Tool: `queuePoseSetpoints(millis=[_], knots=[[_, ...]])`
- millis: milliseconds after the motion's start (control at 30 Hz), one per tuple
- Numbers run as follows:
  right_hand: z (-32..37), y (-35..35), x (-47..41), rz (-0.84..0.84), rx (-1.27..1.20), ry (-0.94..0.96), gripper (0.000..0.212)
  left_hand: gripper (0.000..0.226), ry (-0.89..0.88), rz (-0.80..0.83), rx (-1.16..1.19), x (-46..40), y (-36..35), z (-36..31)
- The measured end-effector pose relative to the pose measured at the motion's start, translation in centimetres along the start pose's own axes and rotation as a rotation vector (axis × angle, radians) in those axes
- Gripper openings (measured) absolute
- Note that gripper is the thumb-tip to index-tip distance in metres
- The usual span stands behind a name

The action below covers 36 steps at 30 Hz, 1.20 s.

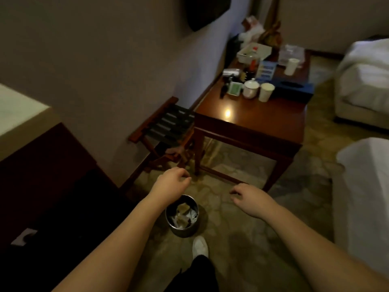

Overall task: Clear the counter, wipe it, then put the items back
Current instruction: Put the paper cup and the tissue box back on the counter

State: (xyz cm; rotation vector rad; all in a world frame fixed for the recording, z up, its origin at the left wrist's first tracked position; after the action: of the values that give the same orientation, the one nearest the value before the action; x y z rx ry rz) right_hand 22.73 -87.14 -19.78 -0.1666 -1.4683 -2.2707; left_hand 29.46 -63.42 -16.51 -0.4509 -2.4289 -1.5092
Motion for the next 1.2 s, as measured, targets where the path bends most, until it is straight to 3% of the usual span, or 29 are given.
queuePoseSetpoints(millis=[233,467,667,833,1200], knots=[[-8.3,3.2,-3.3,-0.055,-0.044,-0.152,0.034,0.027,-0.102,0.082,-0.039,-9.9,-3.3,-6.6],[-15.4,9.4,-9.1,-0.112,-0.11,-0.305,0.031,0.025,-0.193,0.128,-0.054,-20.9,-2.3,-13.1],[-20.6,15.8,-11.8,-0.292,-0.218,-0.418,0.029,0.028,-0.28,0.137,-0.048,-28.9,0.5,-20.4],[-25.4,20.0,-12.1,-0.425,-0.189,-0.484,0.032,0.035,-0.365,0.054,-0.031,-33.1,2.9,-27.3],[-42.4,27.2,-15.6,-0.333,-0.096,-0.658,0.058,0.039,-0.375,0.057,-0.114,-42.7,-0.2,-38.7]])
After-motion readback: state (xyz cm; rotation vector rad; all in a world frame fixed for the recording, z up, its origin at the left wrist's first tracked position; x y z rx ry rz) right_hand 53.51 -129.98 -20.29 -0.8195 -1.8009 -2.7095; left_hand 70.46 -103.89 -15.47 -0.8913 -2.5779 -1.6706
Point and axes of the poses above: each hand's wrist, its own x-axis away from the middle knuckle, its own y-axis out of the back of the hand, z = x × y, the point moved 1 cm from there along -x, towards the middle knuckle, and after that the axes turned 13 degrees about y, right-handed, at the moved point
